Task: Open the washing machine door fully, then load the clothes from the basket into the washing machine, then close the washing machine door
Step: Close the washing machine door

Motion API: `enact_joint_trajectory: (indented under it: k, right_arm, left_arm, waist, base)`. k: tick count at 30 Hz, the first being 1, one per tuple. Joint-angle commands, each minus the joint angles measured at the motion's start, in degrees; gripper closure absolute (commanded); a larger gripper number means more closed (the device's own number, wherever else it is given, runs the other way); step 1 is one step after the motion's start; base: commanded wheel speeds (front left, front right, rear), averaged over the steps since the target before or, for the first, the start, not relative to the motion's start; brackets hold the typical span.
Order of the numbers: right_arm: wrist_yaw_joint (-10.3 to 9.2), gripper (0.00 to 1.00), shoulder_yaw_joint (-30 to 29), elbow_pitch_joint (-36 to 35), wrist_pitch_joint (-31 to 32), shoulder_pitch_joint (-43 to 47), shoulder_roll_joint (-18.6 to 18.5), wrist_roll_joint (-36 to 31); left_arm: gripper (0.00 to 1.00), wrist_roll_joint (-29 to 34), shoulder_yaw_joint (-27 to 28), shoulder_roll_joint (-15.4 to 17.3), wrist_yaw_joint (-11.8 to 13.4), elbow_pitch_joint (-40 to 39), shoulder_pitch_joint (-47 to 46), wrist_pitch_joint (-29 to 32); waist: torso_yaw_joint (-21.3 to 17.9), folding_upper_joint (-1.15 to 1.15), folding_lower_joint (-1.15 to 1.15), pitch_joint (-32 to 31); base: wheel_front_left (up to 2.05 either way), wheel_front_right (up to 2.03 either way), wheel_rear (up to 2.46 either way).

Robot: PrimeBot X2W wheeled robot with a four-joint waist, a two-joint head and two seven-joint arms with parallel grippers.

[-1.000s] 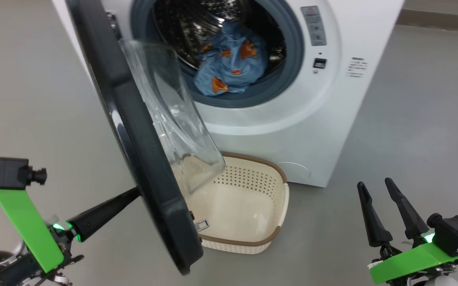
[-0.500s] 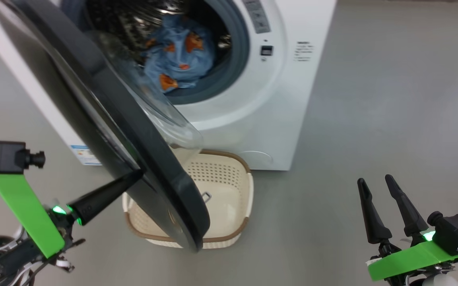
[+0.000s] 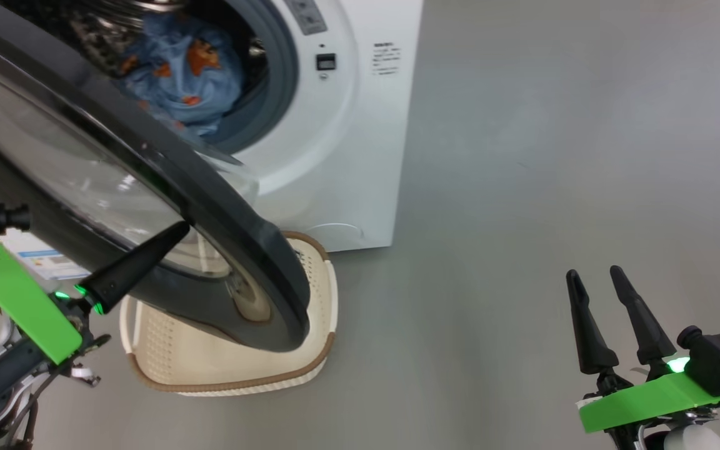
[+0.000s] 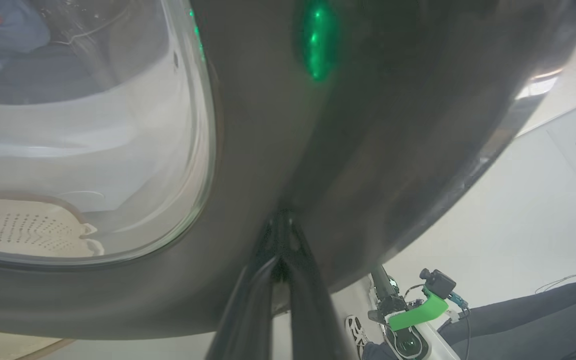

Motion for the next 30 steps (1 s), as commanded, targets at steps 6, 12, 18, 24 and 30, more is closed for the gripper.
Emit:
enact_joint_trajectory:
  k: [6, 12, 18, 24, 30]
  right_arm:
    - [0.32, 0.0, 0.3, -1.6, -0.5, -1.5, -0.5, -0.8]
    - [0.32, 0.0, 0.4, -1.6, -0.5, -1.6, -1.1, -0.8]
    - [0.32, 0.0, 0.4, -1.5, -0.5, -1.4, -1.6, -0.8]
    - [0.32, 0.0, 0.4, -1.6, -0.5, -0.9, -1.8, -0.8]
    - [0.32, 0.0, 0.4, -1.5, -0.5, -0.5, -2.1, -0.7]
  left_arm:
    - [1.0, 0.0, 1.6, 2.5, -0.4, -0.5, -2.9, -2.0]
    - [1.0, -0.6, 1.1, 2.2, -0.4, -0.7, 0.0, -4.5]
    - [0.97, -0.3, 0.9, 2.1, -0.4, -0.7, 3.5, -7.9]
    - [0.31, 1.4, 0.4, 2.3, -0.4, -0.4, 8.0, -12.8]
    - [0.0, 3.0, -1.5, 2.3, -0.4, 0.6, 11.2, -19.4]
  waist:
    - [-0.8, 0.0, 0.0, 0.9]
    - [1.0, 0.0, 0.0, 0.0]
    - [2.7, 0.0, 0.0, -0.6]
    - [3.8, 0.0, 0.0, -1.2]
    - [4.8, 0.0, 0.0, -1.6]
  base:
    - [0.0, 0.0, 0.0]
    - [0.0, 0.0, 0.0]
    - [0.0, 0.0, 0.0]
    - [0.0, 0.0, 0.0]
    - [0.0, 0.0, 0.0]
